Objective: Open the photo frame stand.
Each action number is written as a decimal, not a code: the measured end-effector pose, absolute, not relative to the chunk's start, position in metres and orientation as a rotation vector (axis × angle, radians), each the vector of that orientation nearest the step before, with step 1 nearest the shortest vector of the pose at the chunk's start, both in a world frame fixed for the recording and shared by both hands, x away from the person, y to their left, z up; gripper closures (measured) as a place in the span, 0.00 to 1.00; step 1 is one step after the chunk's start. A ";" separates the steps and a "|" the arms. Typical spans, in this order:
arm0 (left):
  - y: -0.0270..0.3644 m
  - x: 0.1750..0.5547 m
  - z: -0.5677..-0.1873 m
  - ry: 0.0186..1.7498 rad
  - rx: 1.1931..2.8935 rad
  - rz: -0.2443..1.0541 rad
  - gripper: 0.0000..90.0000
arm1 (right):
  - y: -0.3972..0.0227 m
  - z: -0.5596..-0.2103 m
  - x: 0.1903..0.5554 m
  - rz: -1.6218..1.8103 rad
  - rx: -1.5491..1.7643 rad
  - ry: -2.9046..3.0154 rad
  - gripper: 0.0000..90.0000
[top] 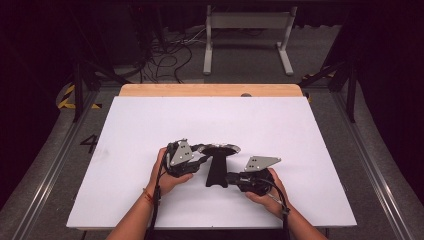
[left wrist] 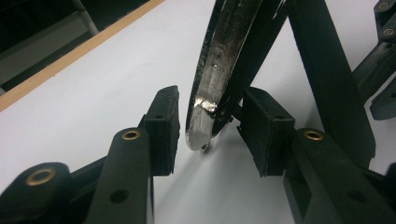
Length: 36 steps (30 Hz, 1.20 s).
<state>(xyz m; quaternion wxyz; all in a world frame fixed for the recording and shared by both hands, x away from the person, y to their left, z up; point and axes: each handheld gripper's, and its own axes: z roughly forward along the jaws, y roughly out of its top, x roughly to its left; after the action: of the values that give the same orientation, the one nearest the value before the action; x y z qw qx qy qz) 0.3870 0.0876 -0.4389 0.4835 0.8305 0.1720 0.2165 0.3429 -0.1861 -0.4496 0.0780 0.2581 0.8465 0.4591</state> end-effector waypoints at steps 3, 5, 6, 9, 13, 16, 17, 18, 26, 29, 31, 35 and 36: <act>0.088 0.386 -0.437 0.411 2.032 0.539 0.65 | -0.186 -0.449 0.342 1.368 0.769 2.535 0.89; 0.088 0.385 -0.437 0.412 2.037 0.538 0.66 | -0.186 -0.449 0.342 1.369 0.769 2.534 0.89; 0.088 0.384 -0.436 0.413 2.038 0.532 0.67 | -0.186 -0.449 0.342 1.368 0.768 2.534 0.89; 0.088 0.384 -0.436 0.418 2.046 0.552 0.72 | -0.186 -0.450 0.343 1.366 0.773 2.535 0.91; 0.088 0.385 -0.436 0.416 2.046 0.553 0.75 | -0.186 -0.451 0.343 1.366 0.771 2.541 0.92; 0.087 0.384 -0.436 0.417 2.052 0.558 0.75 | -0.187 -0.451 0.343 1.367 0.770 2.542 0.93; 0.087 0.384 -0.436 0.416 2.054 0.559 0.75 | -0.187 -0.451 0.343 1.368 0.772 2.543 0.93; 0.087 0.384 -0.436 0.416 2.054 0.559 0.75 | -0.187 -0.451 0.343 1.366 0.771 2.543 0.94; 0.090 0.385 -0.436 0.406 2.052 0.525 0.74 | -0.187 -0.451 0.343 1.362 0.770 2.546 0.93; 0.093 0.385 -0.434 0.398 2.047 0.522 0.74 | -0.187 -0.451 0.343 1.357 0.767 2.547 0.92; 0.096 0.383 -0.431 0.392 2.046 0.525 0.73 | -0.187 -0.449 0.343 1.359 0.763 2.540 0.90; 0.102 0.379 -0.427 0.389 2.058 0.542 0.71 | -0.190 -0.445 0.342 1.345 0.752 2.531 0.88; 0.104 0.378 -0.425 0.393 2.057 0.546 0.71 | -0.191 -0.443 0.341 1.348 0.753 2.529 0.88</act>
<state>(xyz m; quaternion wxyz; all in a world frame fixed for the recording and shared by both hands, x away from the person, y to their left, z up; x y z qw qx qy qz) 0.3781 0.1044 -0.4254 0.4694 0.8393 0.1604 0.2226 0.3414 -0.1913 -0.4435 0.0894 0.2531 0.8501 0.4531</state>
